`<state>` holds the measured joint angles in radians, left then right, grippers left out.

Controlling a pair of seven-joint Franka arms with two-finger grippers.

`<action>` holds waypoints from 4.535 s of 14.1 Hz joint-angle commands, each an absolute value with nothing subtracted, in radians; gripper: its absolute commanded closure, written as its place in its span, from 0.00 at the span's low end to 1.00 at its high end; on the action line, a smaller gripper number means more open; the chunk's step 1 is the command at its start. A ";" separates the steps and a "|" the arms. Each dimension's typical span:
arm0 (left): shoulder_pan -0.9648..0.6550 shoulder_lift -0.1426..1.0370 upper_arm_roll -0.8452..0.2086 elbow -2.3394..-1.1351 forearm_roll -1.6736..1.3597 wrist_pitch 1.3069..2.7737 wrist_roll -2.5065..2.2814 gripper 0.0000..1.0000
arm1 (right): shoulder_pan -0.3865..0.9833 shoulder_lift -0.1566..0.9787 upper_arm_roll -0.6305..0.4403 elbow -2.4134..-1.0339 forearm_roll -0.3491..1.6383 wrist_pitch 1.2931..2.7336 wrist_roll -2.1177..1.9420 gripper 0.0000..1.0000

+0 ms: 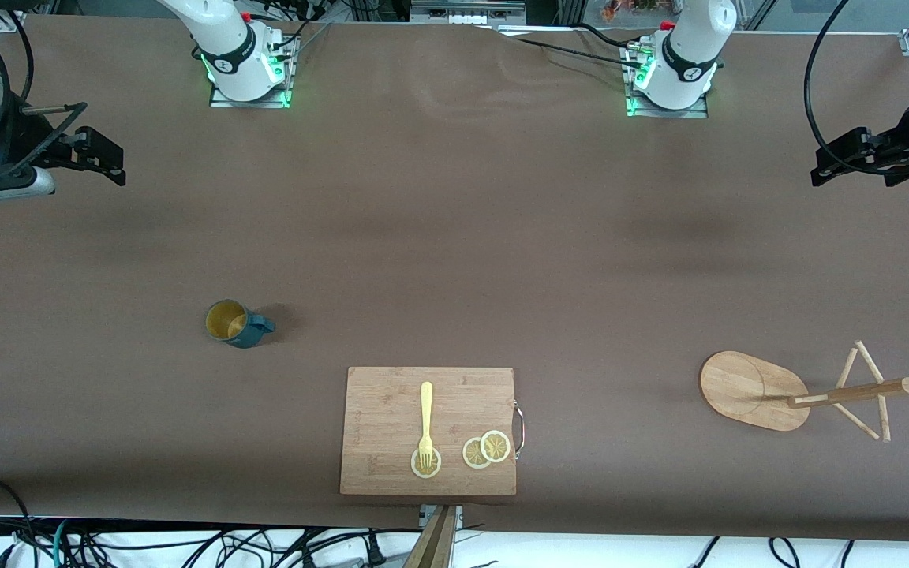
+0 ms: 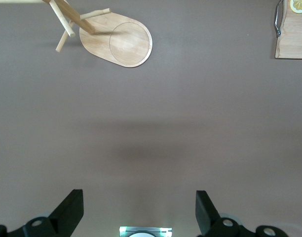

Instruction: Pass cup and hang on rack

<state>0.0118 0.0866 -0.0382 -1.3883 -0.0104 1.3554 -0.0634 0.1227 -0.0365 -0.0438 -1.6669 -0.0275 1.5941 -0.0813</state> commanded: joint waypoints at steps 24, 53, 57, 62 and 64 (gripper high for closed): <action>0.021 0.090 -0.034 -1.388 -0.038 1.364 -0.051 0.00 | 0.137 -0.038 -0.026 -1.750 -0.031 1.618 -0.084 0.00; 0.040 0.098 -0.034 -1.387 -0.046 1.364 -0.049 0.00 | 0.094 0.560 -0.032 -1.779 0.077 2.295 -0.083 0.74; 0.044 0.098 -0.034 -1.387 -0.046 1.364 -0.049 0.00 | 0.095 0.563 -0.029 -1.783 0.080 2.289 -0.081 0.93; 0.046 0.098 -0.035 -1.387 -0.046 1.365 -0.049 0.00 | 0.104 0.522 0.020 -1.769 0.107 2.197 -0.074 0.95; 0.046 0.101 -0.035 -1.387 -0.046 1.365 -0.051 0.00 | 0.113 0.503 0.064 -1.720 0.132 2.130 -0.020 0.95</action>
<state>0.0358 0.1007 -0.0320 -1.3884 -0.0183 1.3561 -0.0634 0.1080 0.5412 0.0223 -1.7593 0.1079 2.2123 -0.0688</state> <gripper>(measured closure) 0.000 0.952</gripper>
